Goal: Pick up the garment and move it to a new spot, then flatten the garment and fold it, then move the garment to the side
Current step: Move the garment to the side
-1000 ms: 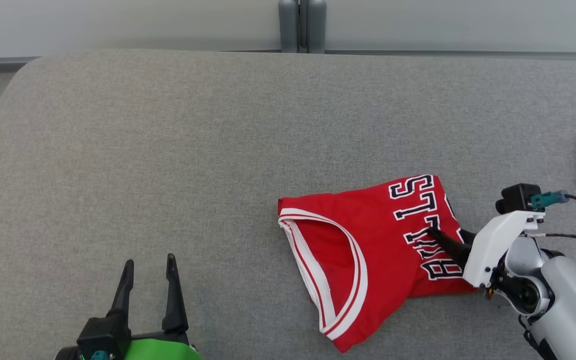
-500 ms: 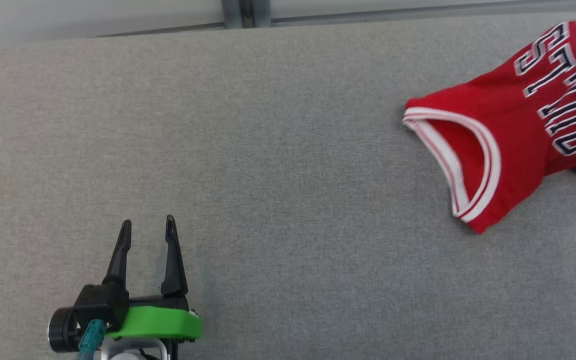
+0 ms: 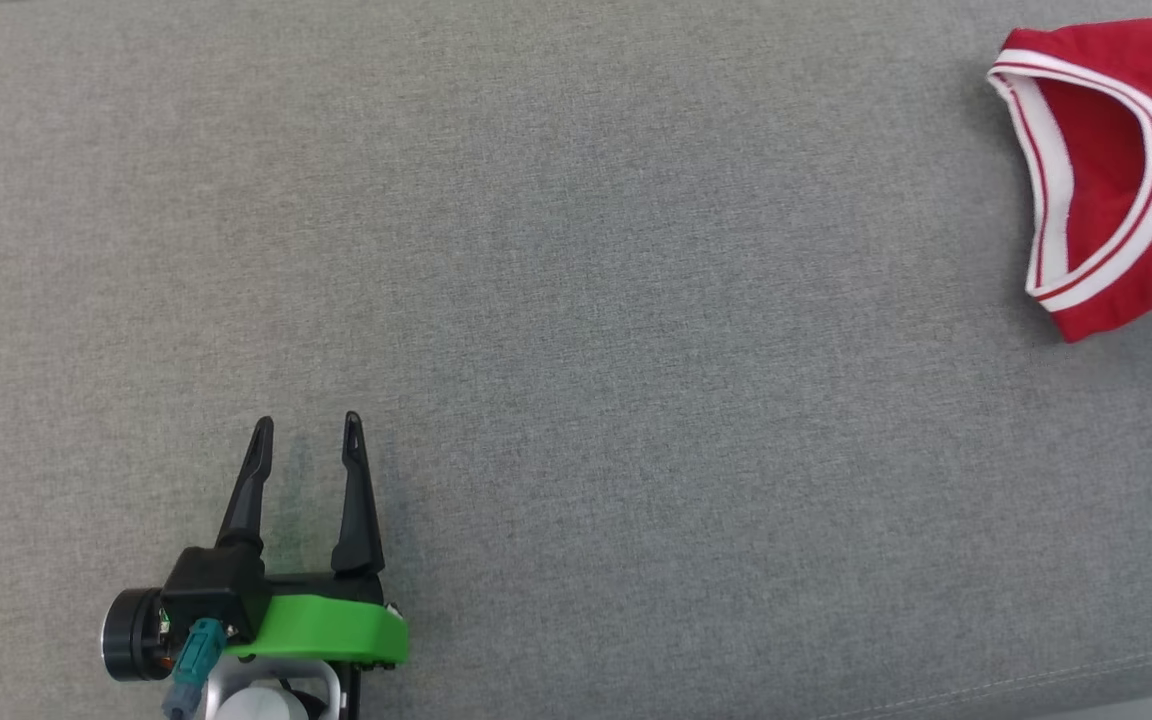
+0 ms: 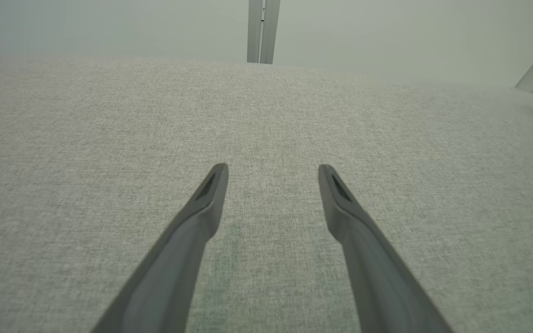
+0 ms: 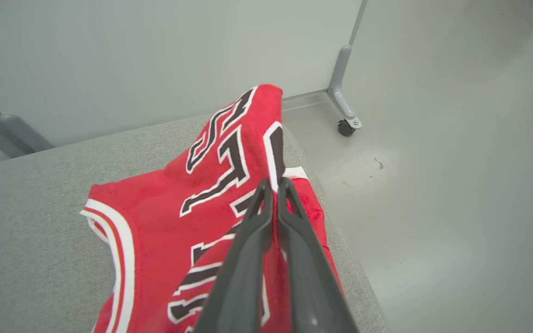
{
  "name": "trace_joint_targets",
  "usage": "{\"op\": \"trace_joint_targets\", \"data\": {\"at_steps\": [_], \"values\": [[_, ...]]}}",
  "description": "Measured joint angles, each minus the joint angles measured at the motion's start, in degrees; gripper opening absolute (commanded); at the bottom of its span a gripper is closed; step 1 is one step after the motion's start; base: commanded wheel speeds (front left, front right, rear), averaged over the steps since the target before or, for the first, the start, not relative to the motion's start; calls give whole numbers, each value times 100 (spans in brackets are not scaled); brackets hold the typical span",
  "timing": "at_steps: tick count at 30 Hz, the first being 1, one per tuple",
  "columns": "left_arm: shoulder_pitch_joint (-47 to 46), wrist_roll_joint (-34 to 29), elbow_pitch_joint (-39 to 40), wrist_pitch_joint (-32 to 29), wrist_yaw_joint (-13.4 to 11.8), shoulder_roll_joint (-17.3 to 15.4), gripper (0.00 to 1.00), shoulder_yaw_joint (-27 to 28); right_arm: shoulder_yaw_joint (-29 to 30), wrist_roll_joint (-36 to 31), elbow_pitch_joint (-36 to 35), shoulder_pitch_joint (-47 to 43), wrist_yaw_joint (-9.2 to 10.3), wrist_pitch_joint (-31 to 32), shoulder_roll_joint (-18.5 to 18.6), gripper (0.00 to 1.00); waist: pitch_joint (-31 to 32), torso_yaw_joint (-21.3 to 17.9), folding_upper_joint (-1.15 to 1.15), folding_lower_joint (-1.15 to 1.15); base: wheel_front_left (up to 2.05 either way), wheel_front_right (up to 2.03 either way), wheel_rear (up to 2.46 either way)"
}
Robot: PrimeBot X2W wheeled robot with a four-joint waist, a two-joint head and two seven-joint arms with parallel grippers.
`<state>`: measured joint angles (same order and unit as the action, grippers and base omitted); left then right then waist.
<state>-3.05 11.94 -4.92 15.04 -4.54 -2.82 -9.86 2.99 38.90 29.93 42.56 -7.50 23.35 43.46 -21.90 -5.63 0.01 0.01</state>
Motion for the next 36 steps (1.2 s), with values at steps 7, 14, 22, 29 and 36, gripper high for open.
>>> {"op": "trace_joint_targets", "data": {"at_steps": [7,14,22,29,36], "values": [[63,-42,-51,0,4,0,100,101,357,-1473,415,-32,-2,-1090,-25,100,128,-73,0,0,0,0,0],[331,32,99,0,-55,0,100,307,345,-1816,-421,-1015,-1,-2438,-770,100,523,-100,0,0,0,0,0],[872,124,402,0,-73,1,100,671,335,-2421,-1285,-2995,-2,-3698,-1859,100,1226,-53,0,-1,0,0,0],[1198,-21,220,0,49,1,100,934,368,-2998,-1749,-4072,-2,-3828,-2865,100,1815,96,0,-1,0,0,0],[1224,-45,-141,0,357,0,100,1043,-93,-3307,-1978,-4532,-2,-3833,-3515,100,2106,323,0,-1,0,0,0]]}}
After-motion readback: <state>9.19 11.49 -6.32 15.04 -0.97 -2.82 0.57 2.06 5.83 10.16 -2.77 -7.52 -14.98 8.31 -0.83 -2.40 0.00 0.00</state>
